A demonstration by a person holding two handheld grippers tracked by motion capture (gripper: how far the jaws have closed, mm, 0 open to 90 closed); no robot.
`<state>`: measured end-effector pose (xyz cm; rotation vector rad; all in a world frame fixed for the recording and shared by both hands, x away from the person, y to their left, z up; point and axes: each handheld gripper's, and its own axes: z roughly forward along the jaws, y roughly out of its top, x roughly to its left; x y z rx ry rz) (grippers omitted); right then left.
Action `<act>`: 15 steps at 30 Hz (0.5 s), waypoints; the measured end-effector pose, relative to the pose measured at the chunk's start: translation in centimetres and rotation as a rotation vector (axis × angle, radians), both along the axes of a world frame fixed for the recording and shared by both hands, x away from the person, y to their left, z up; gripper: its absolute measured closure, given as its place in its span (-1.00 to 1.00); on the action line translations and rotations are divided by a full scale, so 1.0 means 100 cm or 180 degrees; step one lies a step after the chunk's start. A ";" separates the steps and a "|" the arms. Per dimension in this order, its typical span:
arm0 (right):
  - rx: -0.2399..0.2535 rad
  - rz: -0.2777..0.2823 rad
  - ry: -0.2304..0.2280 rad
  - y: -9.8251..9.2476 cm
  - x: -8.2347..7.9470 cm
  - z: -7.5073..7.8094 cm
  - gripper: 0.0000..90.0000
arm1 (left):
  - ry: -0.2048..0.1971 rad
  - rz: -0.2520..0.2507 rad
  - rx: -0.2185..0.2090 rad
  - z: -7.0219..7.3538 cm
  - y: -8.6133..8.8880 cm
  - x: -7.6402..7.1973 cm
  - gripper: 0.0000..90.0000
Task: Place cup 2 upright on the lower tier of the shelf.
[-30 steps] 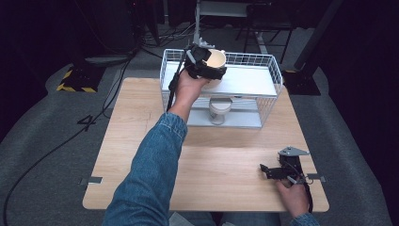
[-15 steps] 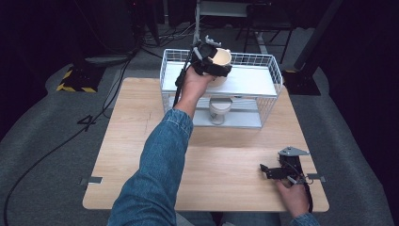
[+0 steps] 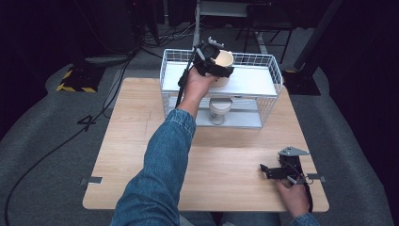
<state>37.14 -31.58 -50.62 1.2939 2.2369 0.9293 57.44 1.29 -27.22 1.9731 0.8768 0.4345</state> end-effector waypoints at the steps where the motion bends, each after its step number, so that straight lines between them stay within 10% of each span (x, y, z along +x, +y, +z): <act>1: -0.0001 0.0001 -0.0002 0.000 0.000 0.000 -1.00 | -0.0002 -0.0001 0.0012 -0.001 0.000 0.000 -0.79; 15: 0.0000 0.0000 -0.0001 0.000 0.000 0.000 -1.00 | 0.0010 0.0016 0.0035 -0.006 -0.001 0.002 -0.79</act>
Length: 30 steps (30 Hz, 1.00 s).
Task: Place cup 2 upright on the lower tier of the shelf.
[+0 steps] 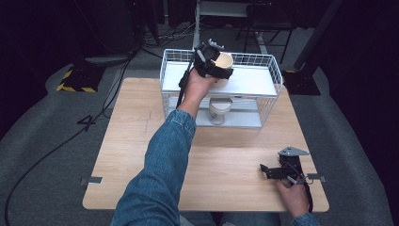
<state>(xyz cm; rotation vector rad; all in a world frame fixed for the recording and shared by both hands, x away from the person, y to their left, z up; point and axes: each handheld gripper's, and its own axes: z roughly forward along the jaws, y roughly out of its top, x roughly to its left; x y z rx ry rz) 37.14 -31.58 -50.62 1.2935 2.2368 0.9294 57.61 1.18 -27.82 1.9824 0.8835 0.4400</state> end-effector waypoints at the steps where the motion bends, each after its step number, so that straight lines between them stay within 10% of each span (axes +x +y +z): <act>1: 0.0000 0.0000 0.0000 0.000 0.000 0.000 -0.99 | 0.0003 0.0003 -0.0005 0.000 0.000 0.000 -0.79; 15: 0.0000 0.0000 0.0000 0.000 0.000 0.000 -1.00 | 0.0109 0.0111 -0.0274 -0.002 0.005 0.003 -1.00; 30: -0.0002 0.0011 0.0003 0.000 0.001 0.000 -1.00 | -0.0146 0.0117 -0.0416 0.019 0.019 -0.016 -1.00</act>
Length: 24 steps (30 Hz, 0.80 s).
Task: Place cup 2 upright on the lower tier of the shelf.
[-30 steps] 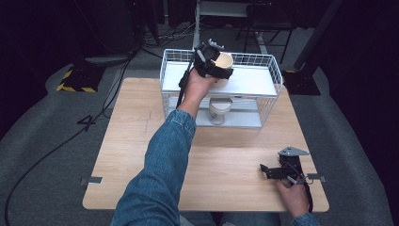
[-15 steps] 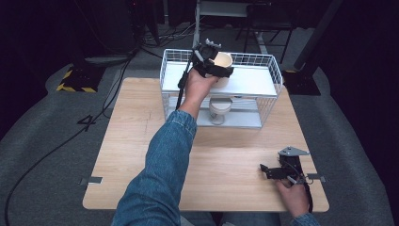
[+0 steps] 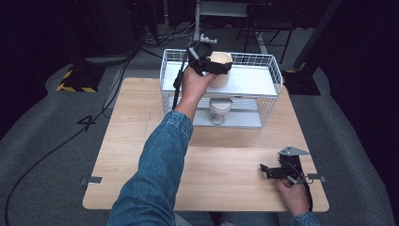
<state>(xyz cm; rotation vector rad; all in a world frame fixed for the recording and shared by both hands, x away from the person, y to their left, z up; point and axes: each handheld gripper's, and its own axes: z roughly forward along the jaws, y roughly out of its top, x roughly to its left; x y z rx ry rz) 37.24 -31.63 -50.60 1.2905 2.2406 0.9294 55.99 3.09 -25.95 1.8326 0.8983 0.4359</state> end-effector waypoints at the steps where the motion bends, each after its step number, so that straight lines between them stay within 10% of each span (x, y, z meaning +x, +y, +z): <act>1: -0.0001 0.0000 0.0000 0.000 0.000 0.000 -1.00 | -0.0015 -0.0002 -0.0008 0.002 0.002 -0.002 -1.00; 24: 0.0010 0.0152 0.0008 -0.013 0.009 0.000 -1.00 | -0.0220 -0.0046 -0.0119 0.009 0.062 -0.081 -1.00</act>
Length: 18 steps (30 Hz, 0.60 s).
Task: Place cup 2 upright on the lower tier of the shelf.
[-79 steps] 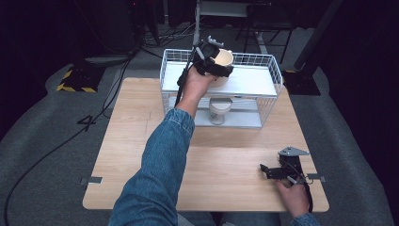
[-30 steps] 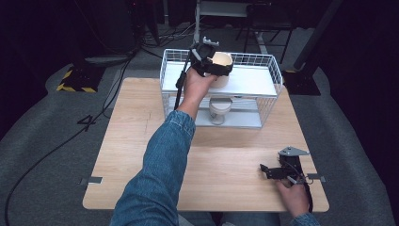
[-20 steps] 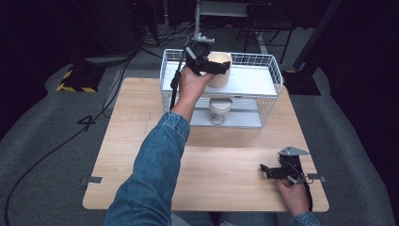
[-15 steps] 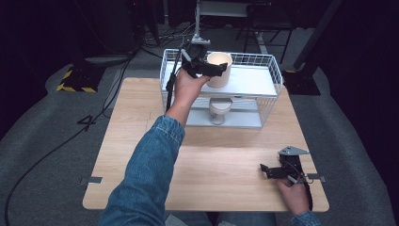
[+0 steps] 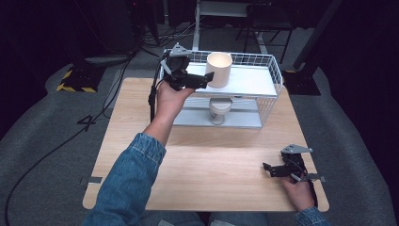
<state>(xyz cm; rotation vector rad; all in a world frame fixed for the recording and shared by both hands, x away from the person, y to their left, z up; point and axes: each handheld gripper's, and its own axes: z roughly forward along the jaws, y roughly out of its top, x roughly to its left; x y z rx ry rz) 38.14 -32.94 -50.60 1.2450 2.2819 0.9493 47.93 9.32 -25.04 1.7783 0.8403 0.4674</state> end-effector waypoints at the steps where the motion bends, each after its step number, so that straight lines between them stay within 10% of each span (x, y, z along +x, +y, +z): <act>1: -0.0001 0.0000 0.0000 0.000 0.000 0.000 -1.00 | -0.0010 0.0006 0.0001 0.000 0.003 -0.005 -1.00; 18: -0.0001 -0.0003 0.0000 0.000 0.000 0.000 -1.00 | -0.0006 0.0026 0.0045 -0.015 0.040 -0.054 -1.00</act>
